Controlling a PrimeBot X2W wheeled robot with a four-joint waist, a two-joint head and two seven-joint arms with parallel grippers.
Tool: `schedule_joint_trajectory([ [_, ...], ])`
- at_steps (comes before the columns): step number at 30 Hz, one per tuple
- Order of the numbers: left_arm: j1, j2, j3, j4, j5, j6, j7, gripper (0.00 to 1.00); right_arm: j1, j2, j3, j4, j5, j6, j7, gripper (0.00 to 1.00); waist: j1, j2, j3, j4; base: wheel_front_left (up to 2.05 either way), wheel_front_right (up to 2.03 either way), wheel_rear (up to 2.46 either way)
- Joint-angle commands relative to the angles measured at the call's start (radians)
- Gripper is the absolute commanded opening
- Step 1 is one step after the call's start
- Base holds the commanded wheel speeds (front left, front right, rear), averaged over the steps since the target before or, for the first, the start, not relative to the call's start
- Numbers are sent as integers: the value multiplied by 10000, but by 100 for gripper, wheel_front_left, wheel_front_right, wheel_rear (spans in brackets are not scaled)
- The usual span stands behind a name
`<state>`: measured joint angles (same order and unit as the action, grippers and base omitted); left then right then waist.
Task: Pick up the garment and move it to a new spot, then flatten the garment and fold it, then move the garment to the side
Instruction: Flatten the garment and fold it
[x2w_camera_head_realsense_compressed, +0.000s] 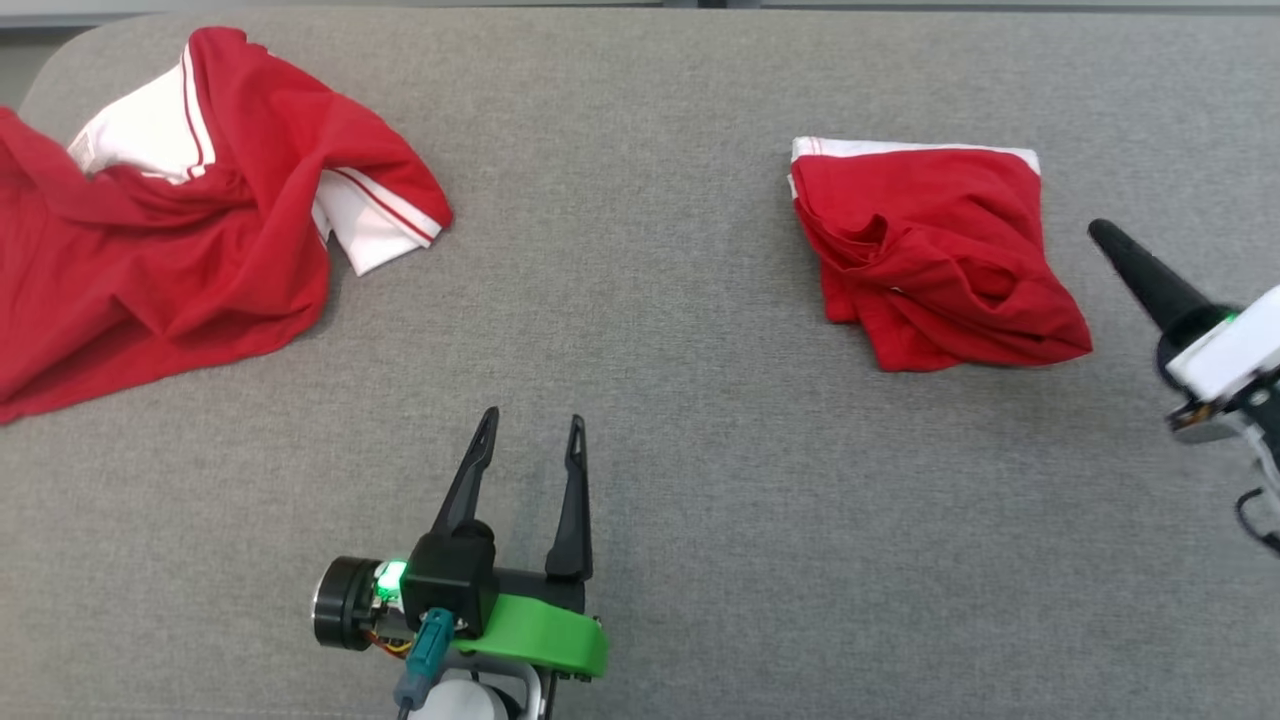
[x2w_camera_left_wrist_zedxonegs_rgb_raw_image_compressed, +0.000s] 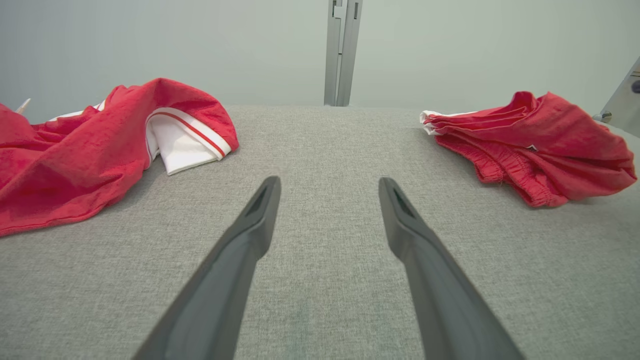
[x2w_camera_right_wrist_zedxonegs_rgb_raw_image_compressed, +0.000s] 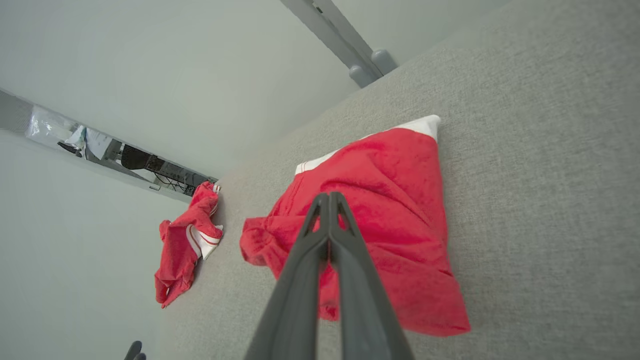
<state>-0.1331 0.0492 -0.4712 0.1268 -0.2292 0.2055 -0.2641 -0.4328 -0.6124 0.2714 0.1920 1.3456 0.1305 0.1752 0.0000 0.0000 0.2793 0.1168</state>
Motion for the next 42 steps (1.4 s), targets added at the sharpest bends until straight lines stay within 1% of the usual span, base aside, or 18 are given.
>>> schedule_joint_trajectory([
  [1, -174, 24, -72, -49, -45, 34, -3, 100, -322, -142, -178, 211, 709, 3, 603, 0, 0, 0, 327, 333, 0, 0, 0],
  [3, -281, 24, -208, -50, -116, 50, -3, 100, -601, -331, -322, 604, 1598, 3, 1568, 0, 0, 0, 486, 529, 0, 0, 0],
  [6, -384, 24, -401, -37, -253, 87, -3, 100, -935, -612, -310, 1293, 2435, 3, 2872, 0, 0, 0, 672, 810, 0, 0, 0],
  [9, -502, 24, -583, -61, -383, 154, -3, 100, -1257, -920, -68, 1874, 2824, 3, 4008, 0, 0, 0, 841, 1044, 0, 0, 0],
  [12, -536, 23, -702, -83, -486, 213, -3, 100, -1453, -997, 112, 2065, 3040, 3, 4667, 0, 0, 0, 959, 1161, 0, 0, 0],
  [16, -571, 24, -745, -65, -539, 291, -3, 100, -1284, -870, 376, 1527, 3314, 3, 5247, 0, 0, 0, 1014, 1123, 0, 0, 0],
  [21, -667, 24, -721, -29, -500, 275, -3, 100, -713, -1141, 899, 407, 2968, 3, 5673, 0, 0, 0, 1001, 983, 0, 0, 0],
  [23, -679, 26, -703, -39, -475, 249, -3, 100, -668, -1156, 730, -257, 2878, 5, 5404, 0, 0, 0, 1026, 952, 0, 0, 0],
  [25, -686, 24, -679, -47, -453, 234, -3, 100, -703, -1104, 448, -1035, 2628, 3, 4819, 0, 0, 0, 1057, 928, 0, 0, 0],
  [28, -707, 24, -616, -39, -392, 200, -3, 100, -596, -1035, 338, -2187, 1532, 3, 3674, 0, 0, 0, 1091, 878, 0, 0, 0],
  [29, -714, 24, -610, -23, -382, 189, -3, 100, -574, -1032, 350, -2280, 1259, 2, 3435, 0, 0, 0, 1093, 870, 0, 0, 0],
  [31, -759, 23, -623, 28, -328, 142, -3, 100, -576, -1009, 543, -2447, 112, 3, 2497, 0, 0, 0, 1061, 866, 0, 0, 0],
  [33, -786, 24, -605, 56, -337, 118, -3, 100, -760, -1107, 811, -2040, -1403, 2, 1294, 0, 0, 0, 1027, 846, 0, 0, 0],
  [34, -803, 24, -584, 63, -330, 107, -3, 100, -881, -1082, 1084, -1678, -2258, 3, 609, 0, 0, 0, 1008, 828, 0, 0, 0],
  [35, -806, 23, -565, 72, -330, 98, -3, 100, -978, -1034, 1361, -1380, -2858, 3, 126, 0, 0, 0, 985, 808, 0, 0, 0],
  [39, -843, 23, -532, 145, -252, 38, -3, 100, -1636, -543, 2444, 415, -4715, 2, -1922, 0, 0, 0, 924, 769, 0, 0, 0],
  [42, -820, 26, -509, 169, -222, 7, -3, 100, -2019, -101, 3031, 1739, -5714, 2, -3117, 0, 0, 0, 880, 778, 0, 0, 0],
])
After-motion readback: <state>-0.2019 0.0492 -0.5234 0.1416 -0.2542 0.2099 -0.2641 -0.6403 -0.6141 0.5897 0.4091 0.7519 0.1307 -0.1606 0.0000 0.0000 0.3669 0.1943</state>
